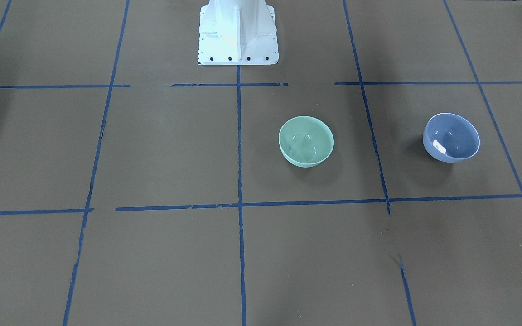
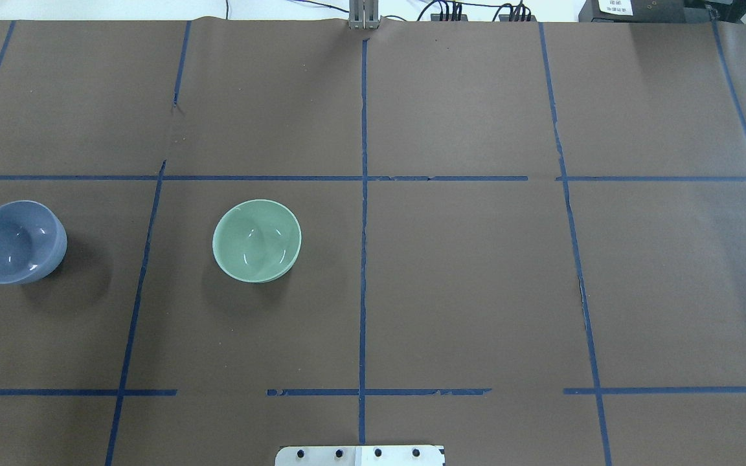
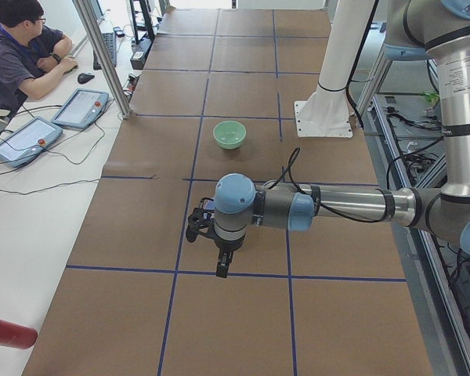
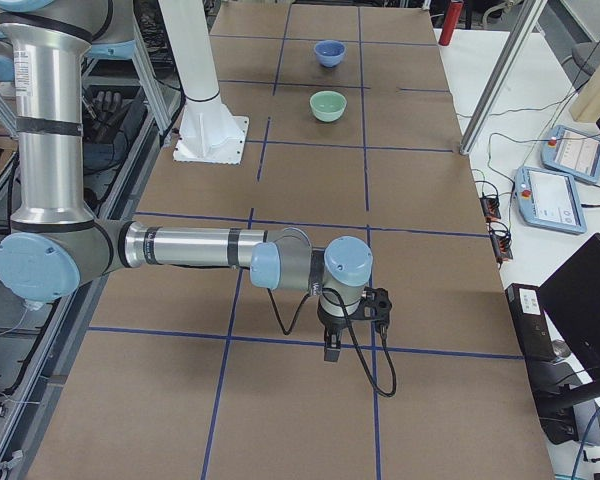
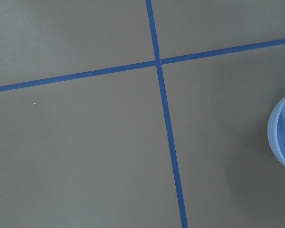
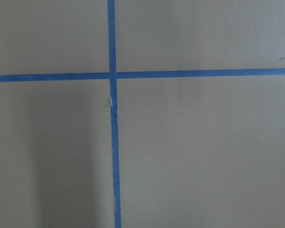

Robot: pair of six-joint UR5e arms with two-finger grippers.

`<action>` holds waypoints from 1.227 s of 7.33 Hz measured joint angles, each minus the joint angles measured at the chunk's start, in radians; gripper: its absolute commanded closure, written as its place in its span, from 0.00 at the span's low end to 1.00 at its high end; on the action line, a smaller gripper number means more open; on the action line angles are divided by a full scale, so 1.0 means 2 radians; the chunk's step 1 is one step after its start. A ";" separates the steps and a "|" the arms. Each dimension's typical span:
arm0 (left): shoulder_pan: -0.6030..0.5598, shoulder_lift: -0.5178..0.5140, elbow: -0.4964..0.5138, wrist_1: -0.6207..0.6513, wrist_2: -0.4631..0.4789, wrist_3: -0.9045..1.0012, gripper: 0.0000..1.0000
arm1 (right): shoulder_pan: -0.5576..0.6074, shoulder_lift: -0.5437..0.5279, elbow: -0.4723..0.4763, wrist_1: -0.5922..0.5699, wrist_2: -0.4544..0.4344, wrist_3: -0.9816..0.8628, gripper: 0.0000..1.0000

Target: Stack blue bowl on green bowl

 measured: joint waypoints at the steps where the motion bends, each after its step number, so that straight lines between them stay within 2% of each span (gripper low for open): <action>1: 0.000 0.000 0.000 0.000 0.000 0.000 0.00 | 0.000 0.000 0.000 0.000 0.000 0.000 0.00; 6: 0.012 -0.030 0.026 -0.009 0.000 -0.001 0.00 | 0.000 0.000 0.000 0.000 0.000 0.000 0.00; 7: 0.037 -0.034 0.030 -0.022 0.000 -0.014 0.00 | 0.000 0.000 0.000 0.000 0.000 0.000 0.00; 9: 0.105 -0.036 0.036 -0.084 0.002 -0.127 0.00 | 0.000 0.000 0.000 0.000 0.000 0.000 0.00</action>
